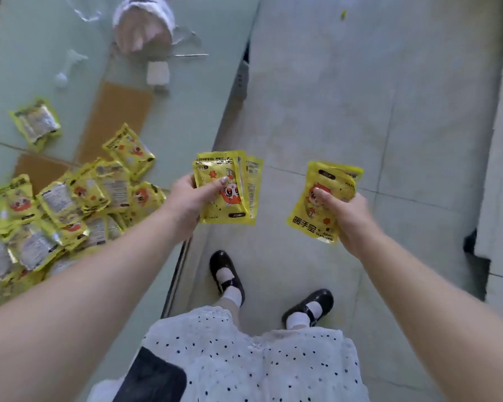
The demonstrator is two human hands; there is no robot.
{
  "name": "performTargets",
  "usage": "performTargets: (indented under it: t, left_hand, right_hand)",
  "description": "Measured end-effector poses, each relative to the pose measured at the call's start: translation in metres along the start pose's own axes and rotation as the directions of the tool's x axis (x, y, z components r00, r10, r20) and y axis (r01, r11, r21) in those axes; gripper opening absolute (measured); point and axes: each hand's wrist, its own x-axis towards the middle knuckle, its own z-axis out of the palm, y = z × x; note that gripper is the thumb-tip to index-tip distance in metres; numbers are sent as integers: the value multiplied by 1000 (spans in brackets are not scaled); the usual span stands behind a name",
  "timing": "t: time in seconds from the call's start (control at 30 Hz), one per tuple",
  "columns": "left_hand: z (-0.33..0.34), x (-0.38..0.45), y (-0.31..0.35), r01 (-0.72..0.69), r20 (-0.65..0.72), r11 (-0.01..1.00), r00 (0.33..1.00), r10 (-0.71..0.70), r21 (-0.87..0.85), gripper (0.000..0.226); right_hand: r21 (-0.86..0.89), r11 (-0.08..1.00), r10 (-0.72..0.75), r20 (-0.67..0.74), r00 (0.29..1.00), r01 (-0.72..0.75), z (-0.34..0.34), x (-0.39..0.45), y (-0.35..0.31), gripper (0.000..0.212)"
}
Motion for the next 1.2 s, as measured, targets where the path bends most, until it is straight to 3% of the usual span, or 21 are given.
performTargets:
  t: [0.23,0.4,0.7,0.9,1.07,1.2]
  left_hand:
    - [178,-16,-59,-34,221,921,974,-58,388,23]
    - [312,-44,-121,-65,317,835,939,-133,546,16]
    - [525,-80,-243,-147,412,668,874,-258,729,18]
    - [629,-73,-307,-232,456,548,831,-318,804,22]
    - [707,-43,-348,-269,445,436,813,-375,859,10]
    - [769,-9,-378,-306,426,326,805,-412,894,16]
  right_hand:
    - [158,987,58,-266,962,-16,-180,-53,83,25]
    - [318,948,150,-402,904,-16,-307,-88,155,16]
    - [557,831,346,-532,773,12,-495,-143,266,22]
    - [517,856,360,-631,687,25,-580,-145,316,35]
    - [349,932,336,-739,583,-95,-632,-108,348,39]
    - [336,931,358,-765,536,-143,-671,-61,374,48]
